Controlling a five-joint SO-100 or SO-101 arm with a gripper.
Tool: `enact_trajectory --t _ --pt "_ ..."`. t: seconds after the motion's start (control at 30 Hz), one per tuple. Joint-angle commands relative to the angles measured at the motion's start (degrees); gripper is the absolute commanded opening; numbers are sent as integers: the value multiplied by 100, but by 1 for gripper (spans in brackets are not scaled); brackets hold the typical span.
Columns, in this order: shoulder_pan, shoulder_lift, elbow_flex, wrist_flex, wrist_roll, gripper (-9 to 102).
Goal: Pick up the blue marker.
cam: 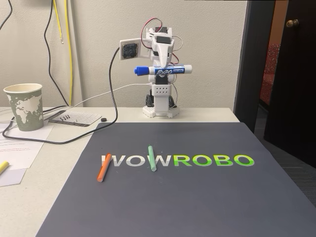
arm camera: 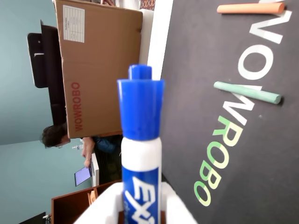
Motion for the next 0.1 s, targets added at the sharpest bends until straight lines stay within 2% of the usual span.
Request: enact_trajectory --t 0.0,0.07 --pt "0 44 -18 18 18 5" --pt "0 44 -18 9 26 5"
